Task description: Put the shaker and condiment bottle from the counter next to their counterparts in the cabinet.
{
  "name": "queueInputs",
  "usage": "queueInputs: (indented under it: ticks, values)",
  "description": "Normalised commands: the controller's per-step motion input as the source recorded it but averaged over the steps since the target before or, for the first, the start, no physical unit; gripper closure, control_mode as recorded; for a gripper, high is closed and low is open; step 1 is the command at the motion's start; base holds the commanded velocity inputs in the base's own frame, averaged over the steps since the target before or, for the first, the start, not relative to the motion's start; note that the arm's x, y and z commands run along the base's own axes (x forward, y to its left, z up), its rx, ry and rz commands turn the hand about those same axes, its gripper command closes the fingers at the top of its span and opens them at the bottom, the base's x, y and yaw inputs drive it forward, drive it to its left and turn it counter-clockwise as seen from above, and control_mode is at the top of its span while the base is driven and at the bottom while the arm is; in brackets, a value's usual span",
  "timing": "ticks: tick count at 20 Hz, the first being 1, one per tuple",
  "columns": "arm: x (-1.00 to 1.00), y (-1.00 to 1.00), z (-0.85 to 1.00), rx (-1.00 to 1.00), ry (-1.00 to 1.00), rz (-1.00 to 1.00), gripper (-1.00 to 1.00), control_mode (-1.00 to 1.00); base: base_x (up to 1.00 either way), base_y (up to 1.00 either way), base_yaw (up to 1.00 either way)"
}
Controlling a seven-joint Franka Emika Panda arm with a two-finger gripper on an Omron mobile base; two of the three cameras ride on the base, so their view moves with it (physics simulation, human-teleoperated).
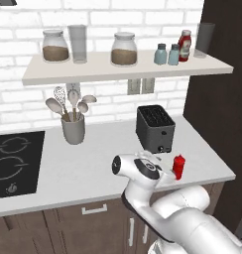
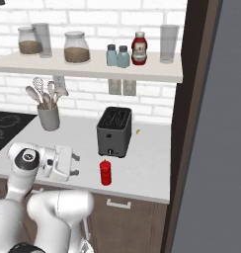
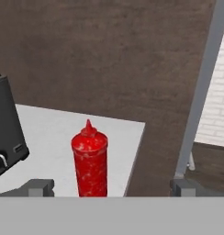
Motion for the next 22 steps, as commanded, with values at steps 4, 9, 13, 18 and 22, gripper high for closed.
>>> queueInputs:
  ticks: [4,9,13,18,22]
  values:
    - [0.32,-0.15,-0.12,0.00,0.00,0.00,-1.00,-1.00,0.00,0.00,0.00]
    - [0.19,-0.23,-0.34,0.00,0.00,0.00,-1.00,-1.00,0.00,0.00,0.00]
    - [0.05,-0.16,-0.16,0.00,0.00,0.00,-1.00,-1.00,0.00,0.00,0.00]
    - [0.00,-0.01,-0.02,0.00,0.00,0.00,-1.00,-1.00,0.00,0.00,0.00]
    - [0.00,-0.16,-0.14,0.00,0.01,0.00,-1.00,-1.00,0.00,0.00,0.00]
